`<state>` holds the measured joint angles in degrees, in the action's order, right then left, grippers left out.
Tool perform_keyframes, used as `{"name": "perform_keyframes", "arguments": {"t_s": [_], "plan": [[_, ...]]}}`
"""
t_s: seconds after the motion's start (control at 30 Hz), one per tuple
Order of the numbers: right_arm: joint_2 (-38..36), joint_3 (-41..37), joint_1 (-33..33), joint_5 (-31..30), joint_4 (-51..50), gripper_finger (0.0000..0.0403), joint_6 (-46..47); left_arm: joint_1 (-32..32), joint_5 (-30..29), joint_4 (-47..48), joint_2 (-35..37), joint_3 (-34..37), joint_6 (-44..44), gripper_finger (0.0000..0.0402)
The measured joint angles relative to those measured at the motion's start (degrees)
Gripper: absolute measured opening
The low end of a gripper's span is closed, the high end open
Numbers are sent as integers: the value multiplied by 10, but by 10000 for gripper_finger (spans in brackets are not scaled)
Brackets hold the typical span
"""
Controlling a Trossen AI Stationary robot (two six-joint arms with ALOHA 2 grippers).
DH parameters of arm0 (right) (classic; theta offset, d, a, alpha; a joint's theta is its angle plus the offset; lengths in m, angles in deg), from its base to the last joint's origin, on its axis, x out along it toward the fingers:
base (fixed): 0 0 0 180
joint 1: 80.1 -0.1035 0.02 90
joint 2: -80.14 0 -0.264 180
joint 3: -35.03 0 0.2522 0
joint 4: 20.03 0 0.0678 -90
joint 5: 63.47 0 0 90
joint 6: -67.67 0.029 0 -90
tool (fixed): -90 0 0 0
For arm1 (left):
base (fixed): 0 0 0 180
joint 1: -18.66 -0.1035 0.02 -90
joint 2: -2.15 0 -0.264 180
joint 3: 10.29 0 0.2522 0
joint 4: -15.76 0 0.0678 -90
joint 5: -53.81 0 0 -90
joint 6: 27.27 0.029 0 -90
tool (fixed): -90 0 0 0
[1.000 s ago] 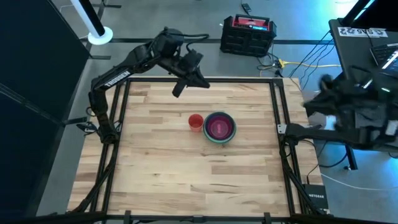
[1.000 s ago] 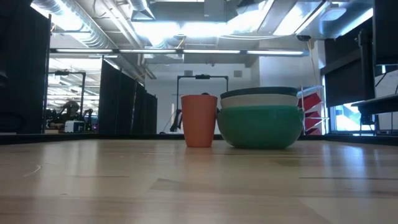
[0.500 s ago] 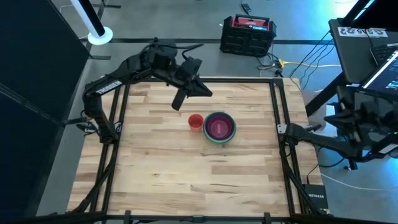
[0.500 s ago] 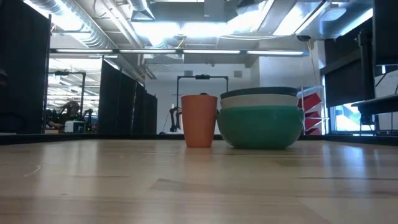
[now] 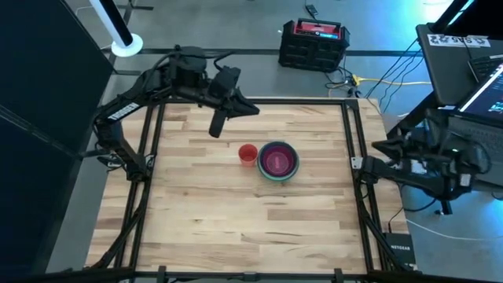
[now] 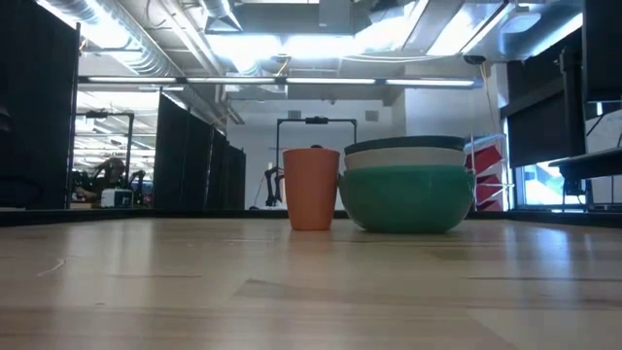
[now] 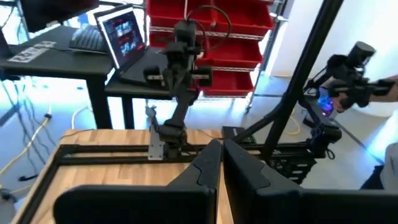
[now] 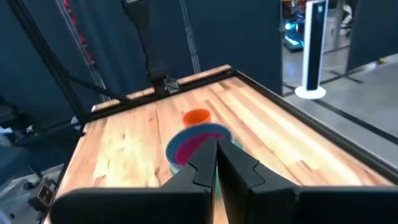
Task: Nest bowls inside each other
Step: Return to Home Position
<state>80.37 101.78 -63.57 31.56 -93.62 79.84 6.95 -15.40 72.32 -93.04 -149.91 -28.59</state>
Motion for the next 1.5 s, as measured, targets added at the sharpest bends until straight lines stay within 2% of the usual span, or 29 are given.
{"name": "perform_keyframes", "arguments": {"t_s": [0.5, 0.87, 1.5], "plan": [[-1, -242, -53, -18, 295, 0, 4, 58, -95, 32, 24, 0, -18, 0], [-1, -420, -53, -9, 558, 0, 28, 79, -121, 45, 30, 0, -35, 0], [-1, -525, -52, -24, 653, 0, -6, 107, -180, 54, 61, 0, -49, 0]]}}
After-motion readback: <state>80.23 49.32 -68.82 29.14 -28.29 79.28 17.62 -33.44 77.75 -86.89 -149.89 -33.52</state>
